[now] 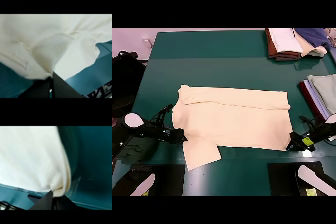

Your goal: Fold the shirts.

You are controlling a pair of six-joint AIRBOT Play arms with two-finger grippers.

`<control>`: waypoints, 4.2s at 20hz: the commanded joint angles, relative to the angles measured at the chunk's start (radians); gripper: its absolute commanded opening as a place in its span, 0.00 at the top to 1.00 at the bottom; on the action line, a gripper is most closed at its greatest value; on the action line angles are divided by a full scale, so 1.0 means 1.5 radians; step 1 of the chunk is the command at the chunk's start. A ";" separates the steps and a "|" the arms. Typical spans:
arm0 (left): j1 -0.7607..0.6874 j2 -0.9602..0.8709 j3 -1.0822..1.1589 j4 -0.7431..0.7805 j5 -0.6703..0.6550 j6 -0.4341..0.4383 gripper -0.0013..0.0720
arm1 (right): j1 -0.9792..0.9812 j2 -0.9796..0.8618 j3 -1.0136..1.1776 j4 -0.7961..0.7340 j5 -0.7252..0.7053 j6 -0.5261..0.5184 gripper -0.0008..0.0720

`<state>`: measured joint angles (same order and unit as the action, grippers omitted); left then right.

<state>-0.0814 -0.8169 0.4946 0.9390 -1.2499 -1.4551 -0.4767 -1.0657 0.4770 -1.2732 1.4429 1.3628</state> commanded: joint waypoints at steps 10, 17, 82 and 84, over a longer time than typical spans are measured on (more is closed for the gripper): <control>0.000 0.217 0.062 0.073 -0.221 -0.107 0.95 | 0.098 0.246 0.172 -0.143 0.137 0.036 0.97; 0.000 0.012 0.176 0.095 0.028 -0.014 0.95 | 0.100 0.091 0.295 -0.074 0.047 0.034 0.97; -0.161 -0.516 0.705 0.049 0.160 -0.059 0.95 | 0.612 -0.136 0.709 0.337 -0.213 -0.011 0.96; -0.097 -0.444 0.724 0.096 0.140 -0.059 0.95 | 0.693 -0.179 0.709 0.394 -0.283 -0.018 0.96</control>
<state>-0.3424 -1.6020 1.5402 0.9871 -0.9791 -1.5440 0.4236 -1.2800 1.5398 -0.7650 1.1679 1.3411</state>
